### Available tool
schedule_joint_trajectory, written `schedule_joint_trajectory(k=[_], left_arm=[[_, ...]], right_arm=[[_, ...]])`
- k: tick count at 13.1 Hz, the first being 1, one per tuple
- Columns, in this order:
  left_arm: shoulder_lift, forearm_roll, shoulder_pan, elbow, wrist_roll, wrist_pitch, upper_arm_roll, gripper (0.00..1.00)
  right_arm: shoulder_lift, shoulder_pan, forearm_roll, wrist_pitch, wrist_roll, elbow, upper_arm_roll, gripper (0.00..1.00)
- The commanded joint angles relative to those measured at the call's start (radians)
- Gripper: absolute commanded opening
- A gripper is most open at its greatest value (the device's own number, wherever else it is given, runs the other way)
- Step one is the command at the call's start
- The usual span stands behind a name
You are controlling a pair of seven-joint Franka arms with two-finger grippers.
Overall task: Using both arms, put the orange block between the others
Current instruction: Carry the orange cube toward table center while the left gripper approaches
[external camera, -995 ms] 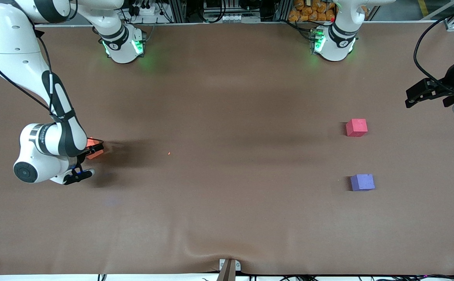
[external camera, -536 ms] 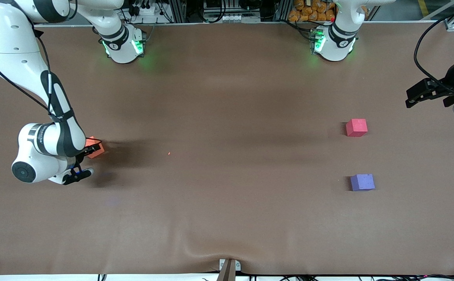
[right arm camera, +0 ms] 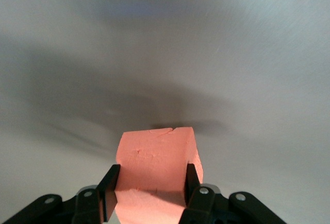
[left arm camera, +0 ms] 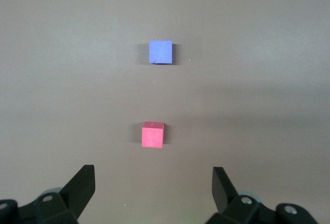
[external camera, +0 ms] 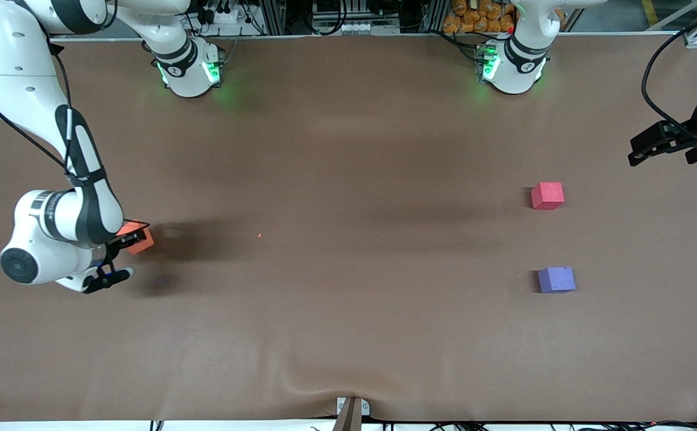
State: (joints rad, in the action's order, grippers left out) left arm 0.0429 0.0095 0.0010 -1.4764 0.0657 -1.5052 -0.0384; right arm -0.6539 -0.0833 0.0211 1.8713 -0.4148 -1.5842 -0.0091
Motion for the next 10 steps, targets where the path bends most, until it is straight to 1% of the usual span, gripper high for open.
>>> schedule_joint_trajectory(k=[1, 3, 4, 5, 6, 7, 9, 10], left_arm=[[0.005, -0.019, 0.004, 0.010, -0.024, 0.000, -0.002, 1.00], [0.005, -0.019, 0.005, 0.010, -0.024, 0.000, -0.002, 1.00], [0.005, -0.017, 0.004, 0.010, -0.024, 0.002, -0.002, 1.00], [0.005, -0.017, 0.004, 0.010, -0.024, 0.002, -0.002, 1.00], [0.005, -0.017, 0.004, 0.010, -0.024, 0.002, -0.002, 1.00], [0.005, -0.017, 0.002, 0.010, -0.024, 0.002, -0.002, 1.00], [0.005, -0.016, 0.002, 0.011, -0.024, 0.002, -0.002, 1.00], [0.005, -0.013, -0.001, 0.011, -0.024, 0.002, -0.003, 1.00]], right_arm=[[0.033, -0.001, 0.000, -0.011, 0.101, 0.021, 0.047, 0.51], [0.039, -0.001, -0.019, -0.008, 0.195, 0.029, 0.099, 0.50], [0.039, 0.002, -0.088, -0.008, 0.240, 0.029, 0.116, 0.50], [0.037, 0.026, -0.177, -0.004, 0.292, 0.029, 0.118, 0.50], [0.037, 0.063, -0.243, 0.000, 0.330, 0.029, 0.118, 0.50], [0.037, 0.106, -0.275, 0.003, 0.379, 0.029, 0.118, 0.50], [0.037, 0.198, -0.286, 0.026, 0.483, 0.030, 0.118, 0.50], [0.037, 0.239, -0.289, 0.063, 0.525, 0.030, 0.118, 0.50]])
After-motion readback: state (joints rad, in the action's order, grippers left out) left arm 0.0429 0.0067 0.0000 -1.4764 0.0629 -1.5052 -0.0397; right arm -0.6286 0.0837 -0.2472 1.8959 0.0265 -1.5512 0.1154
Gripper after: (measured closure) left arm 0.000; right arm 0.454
